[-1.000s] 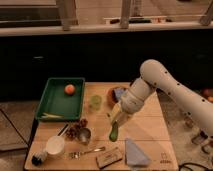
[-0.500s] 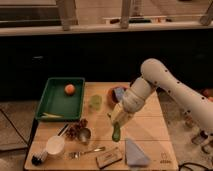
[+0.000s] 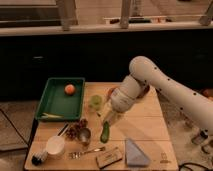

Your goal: Place pepper in metal cup

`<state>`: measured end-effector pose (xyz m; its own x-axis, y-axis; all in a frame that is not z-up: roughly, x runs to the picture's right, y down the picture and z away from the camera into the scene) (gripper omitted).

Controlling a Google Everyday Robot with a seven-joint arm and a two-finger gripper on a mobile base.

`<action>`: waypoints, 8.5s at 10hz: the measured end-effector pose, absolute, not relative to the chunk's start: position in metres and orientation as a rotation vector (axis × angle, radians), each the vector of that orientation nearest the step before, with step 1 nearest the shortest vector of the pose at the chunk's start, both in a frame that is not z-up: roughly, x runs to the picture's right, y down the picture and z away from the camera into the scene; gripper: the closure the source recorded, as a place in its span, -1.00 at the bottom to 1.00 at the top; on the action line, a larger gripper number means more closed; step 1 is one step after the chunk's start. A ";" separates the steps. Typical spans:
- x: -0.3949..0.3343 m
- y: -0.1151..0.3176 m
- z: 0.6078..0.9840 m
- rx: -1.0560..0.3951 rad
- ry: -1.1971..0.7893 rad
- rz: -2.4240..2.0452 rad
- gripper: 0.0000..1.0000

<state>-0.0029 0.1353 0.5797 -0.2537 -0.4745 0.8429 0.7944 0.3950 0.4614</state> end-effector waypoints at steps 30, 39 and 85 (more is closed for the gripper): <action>-0.139 0.163 0.680 -0.372 -1.391 -1.236 1.00; -0.128 0.175 0.707 -0.350 -1.399 -1.205 1.00; -0.083 0.186 0.720 -0.243 -1.338 -1.210 -0.60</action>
